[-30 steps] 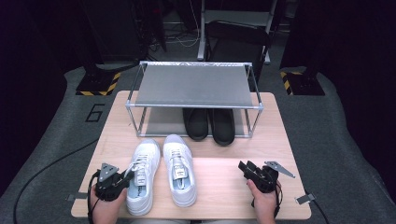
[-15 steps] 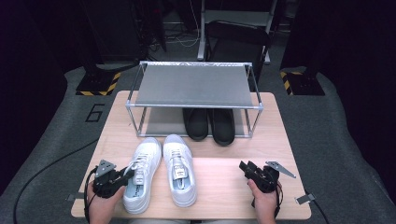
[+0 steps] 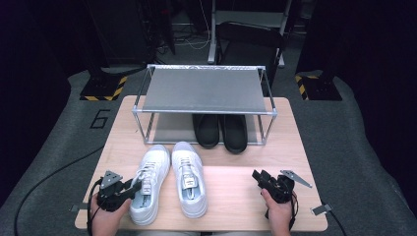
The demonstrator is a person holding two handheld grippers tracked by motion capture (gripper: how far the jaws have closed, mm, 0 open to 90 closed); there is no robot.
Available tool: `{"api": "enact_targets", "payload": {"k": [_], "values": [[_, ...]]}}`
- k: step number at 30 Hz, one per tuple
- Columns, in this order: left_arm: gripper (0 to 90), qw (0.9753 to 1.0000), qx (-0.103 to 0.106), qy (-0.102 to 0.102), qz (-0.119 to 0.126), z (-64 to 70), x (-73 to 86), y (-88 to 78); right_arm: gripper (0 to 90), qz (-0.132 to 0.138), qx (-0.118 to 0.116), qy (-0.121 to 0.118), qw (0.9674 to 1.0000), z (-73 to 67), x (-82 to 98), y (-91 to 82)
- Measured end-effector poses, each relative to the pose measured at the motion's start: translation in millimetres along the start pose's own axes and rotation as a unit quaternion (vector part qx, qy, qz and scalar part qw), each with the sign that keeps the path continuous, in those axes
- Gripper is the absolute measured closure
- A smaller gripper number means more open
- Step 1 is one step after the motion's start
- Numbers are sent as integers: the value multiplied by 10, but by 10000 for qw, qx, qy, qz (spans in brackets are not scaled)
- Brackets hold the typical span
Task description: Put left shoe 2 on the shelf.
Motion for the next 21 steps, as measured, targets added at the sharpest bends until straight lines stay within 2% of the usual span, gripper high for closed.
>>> {"api": "enact_targets", "payload": {"k": [2, 4, 6, 7, 8, 11, 12, 13, 18, 21], "values": [[653, 10000, 44, 10, 54, -12, 14, 7, 539, -3, 1, 25, 10000, -2, -1, -4], [639, 9998, 166, -50, 25, -25, 26, 7, 539, -12, 23, 30, 10000, 6, -1, -10], [632, 9997, 203, -120, 1, -26, 33, 7, 539, 7, 30, 15, 10000, 13, -3, -6], [631, 9998, 175, -73, -47, -11, 33, 11, 539, 10, -5, 18, 10000, 8, -3, 0], [633, 10000, 52, 50, -52, -4, 30, 19, 539, 0, -14, 17, 10000, 6, 0, 0], [637, 10000, 17, 67, -59, -4, 27, 22, 539, -17, 20, 2, 10000, 3, 5, -2], [634, 9999, 84, -79, -8, -18, 35, 22, 538, -12, -9, 2, 10000, -10, 6, 3], [633, 9999, 112, -130, -6, -19, 39, 23, 539, -5, -10, 1, 10000, -13, 6, 5], [634, 9998, 167, -53, -70, -29, 43, 30, 539, -15, -22, -2, 10000, -11, 11, 5], [639, 9996, 148, 179, -185, -36, 54, 21, 539, -25, -11, 10, 10000, -7, 11, 4]]}}
Point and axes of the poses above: each handheld gripper's, and its own axes: y roughly forward along the jaws, x roughly out of its underside, z roughly to its right, the point moved 7 cm from there along y, roughly forward along the jaws, and after that the axes turned 13 degrees about x, right-handed, at the moved point
